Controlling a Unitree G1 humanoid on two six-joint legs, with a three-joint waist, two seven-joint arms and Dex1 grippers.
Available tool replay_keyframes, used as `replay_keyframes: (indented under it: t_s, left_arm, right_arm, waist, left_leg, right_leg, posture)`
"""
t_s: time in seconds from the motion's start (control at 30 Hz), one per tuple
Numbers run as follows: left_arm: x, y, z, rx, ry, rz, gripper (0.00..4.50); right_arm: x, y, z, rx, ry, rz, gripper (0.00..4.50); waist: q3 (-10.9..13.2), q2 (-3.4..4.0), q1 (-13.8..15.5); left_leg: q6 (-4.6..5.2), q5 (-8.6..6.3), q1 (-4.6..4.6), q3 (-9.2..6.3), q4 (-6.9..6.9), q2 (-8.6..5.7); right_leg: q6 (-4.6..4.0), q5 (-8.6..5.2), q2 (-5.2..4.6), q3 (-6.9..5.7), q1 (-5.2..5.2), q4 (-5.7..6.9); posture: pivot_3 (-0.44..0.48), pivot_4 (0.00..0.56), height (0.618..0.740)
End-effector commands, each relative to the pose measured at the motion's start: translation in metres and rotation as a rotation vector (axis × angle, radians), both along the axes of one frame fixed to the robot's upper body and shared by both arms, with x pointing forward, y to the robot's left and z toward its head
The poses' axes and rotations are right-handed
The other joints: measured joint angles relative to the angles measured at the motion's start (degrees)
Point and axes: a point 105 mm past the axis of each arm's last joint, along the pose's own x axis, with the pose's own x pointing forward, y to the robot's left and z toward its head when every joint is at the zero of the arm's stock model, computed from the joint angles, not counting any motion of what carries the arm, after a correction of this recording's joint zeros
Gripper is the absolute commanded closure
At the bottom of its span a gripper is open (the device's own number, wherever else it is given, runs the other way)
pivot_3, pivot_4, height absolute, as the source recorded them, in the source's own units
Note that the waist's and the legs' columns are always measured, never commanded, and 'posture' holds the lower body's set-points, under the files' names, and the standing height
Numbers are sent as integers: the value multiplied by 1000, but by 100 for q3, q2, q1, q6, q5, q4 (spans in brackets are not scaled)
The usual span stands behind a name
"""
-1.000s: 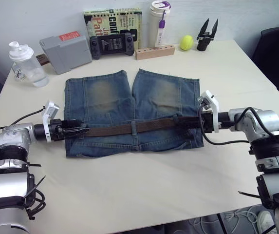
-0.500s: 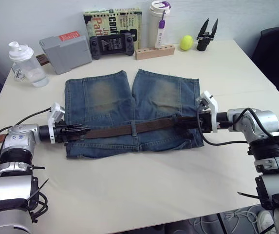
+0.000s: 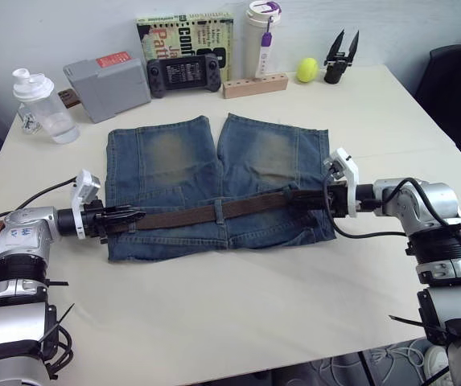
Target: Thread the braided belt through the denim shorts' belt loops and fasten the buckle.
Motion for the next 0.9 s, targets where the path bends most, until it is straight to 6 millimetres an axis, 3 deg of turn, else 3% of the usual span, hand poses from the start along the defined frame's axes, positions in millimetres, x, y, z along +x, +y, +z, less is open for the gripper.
replay_keyframes:
  t_s: [0.03,0.2,0.3,0.37,0.53,0.7,0.77,0.9]
  left_arm:
    - [6,6,20,-6,-109,48,4455]
    - [3,0,49,-83,-258,46,4455]
    - [-19,-1,52,24,-439,46,4455]
    - [-39,-5,43,195,-579,27,4455]
    - [-80,-9,17,559,-912,-44,4455]
    - [-121,14,-31,794,-1014,-137,4455]
    - [-137,31,-54,860,-958,-162,4455]
    - [-152,44,-73,902,-903,-177,4455]
  right_arm:
    - [6,-2,19,42,-95,-20,4165]
    - [-3,-4,43,86,-311,30,4165]
    - [-43,-2,57,78,-533,171,4165]
    - [-70,-2,44,-22,-607,261,4165]
    - [-103,-8,-9,-398,-775,409,4165]
    - [-99,-25,-32,-606,-922,397,4165]
    - [-101,-32,-42,-665,-926,437,4165]
    - [-109,-44,-61,-729,-876,498,4165]
  waist:
    - [0,0,1]
    - [2,-4,18]
    - [2,-4,18]
    - [2,-4,29]
    - [5,-29,117]
    - [4,-32,167]
    - [3,-32,164]
    - [1,-28,160]
  left_leg:
    - [0,0,0,0,0,0]
    - [0,0,-2,-5,0,0]
    - [0,0,-5,-12,-4,0]
    - [0,0,0,-21,-14,-1]
    - [-1,-2,6,-2,-5,-2]
    - [-1,-2,33,15,-5,-2]
    - [-1,-2,38,15,-10,-1]
    - [0,-2,64,22,-24,2]
  right_leg:
    - [0,0,0,0,0,0]
    - [0,0,-1,-2,0,0]
    - [0,0,-3,-4,-1,-2]
    - [0,0,-4,-5,-3,-1]
    - [0,0,-6,9,2,-13]
    - [0,0,-11,19,17,-14]
    - [0,0,-11,16,19,-16]
    - [-2,-1,-10,13,36,-17]
  posture:
    - [0,150,726]
    - [0,150,726]
    - [0,150,726]
    - [0,150,726]
    - [0,150,726]
    - [0,150,726]
    - [0,150,726]
    - [0,150,726]
